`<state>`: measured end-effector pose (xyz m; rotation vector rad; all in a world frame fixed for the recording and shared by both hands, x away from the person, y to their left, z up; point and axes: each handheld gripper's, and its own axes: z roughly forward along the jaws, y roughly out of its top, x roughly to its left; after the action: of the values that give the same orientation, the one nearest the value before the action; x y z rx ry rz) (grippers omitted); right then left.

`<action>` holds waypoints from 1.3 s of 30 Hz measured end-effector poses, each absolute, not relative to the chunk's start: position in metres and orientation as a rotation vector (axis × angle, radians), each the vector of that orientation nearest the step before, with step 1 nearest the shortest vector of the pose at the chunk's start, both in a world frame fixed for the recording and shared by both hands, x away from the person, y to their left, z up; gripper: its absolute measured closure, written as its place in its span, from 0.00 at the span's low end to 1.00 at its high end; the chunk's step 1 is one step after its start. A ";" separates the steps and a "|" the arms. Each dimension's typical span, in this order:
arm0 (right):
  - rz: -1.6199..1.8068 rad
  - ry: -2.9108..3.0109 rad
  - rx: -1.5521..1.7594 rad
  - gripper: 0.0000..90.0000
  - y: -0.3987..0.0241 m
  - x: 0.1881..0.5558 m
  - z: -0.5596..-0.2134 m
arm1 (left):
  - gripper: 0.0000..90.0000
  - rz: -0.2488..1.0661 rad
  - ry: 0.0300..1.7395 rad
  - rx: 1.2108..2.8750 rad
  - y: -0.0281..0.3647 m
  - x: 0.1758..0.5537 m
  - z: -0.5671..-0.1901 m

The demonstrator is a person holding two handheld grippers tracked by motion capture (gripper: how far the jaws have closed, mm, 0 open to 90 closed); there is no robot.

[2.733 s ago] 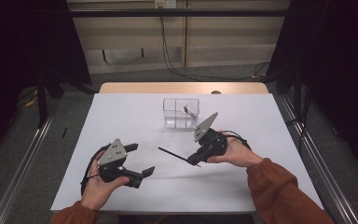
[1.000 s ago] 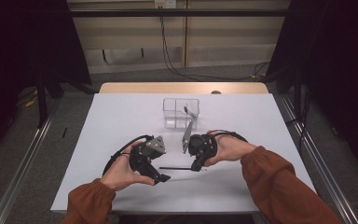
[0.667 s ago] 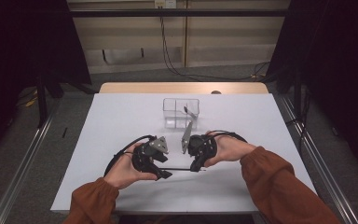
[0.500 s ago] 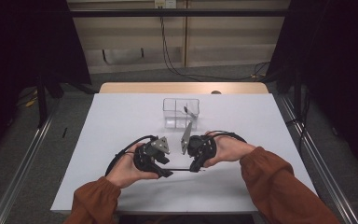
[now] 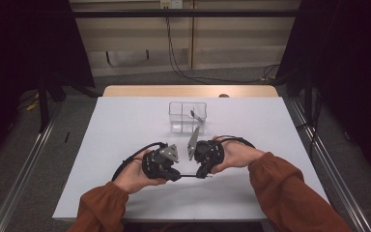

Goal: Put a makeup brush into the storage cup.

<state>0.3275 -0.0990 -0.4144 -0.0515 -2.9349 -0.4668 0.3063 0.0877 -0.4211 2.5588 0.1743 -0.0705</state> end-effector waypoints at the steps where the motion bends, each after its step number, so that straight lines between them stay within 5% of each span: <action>1: -0.472 -2.933 -0.041 0.96 -0.099 0.328 -0.416 | 0.92 -0.073 0.167 2.559 0.087 0.306 -0.422; 20: -0.568 -2.963 -0.014 0.87 -0.105 0.328 -0.414 | 0.95 -0.088 0.190 2.543 0.090 0.307 -0.422; 31: -0.669 -2.964 -0.078 0.63 -0.114 0.329 -0.415 | 0.95 -0.101 0.205 2.523 0.091 0.308 -0.422; 39: -0.730 -2.968 -0.151 0.37 -0.125 0.330 -0.414 | 0.95 -0.095 0.227 2.506 0.097 0.308 -0.422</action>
<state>0.3297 -0.1247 -0.4143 -0.1514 -2.9679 -0.7300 0.3082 0.0965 -0.4215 2.5063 0.2275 -0.0946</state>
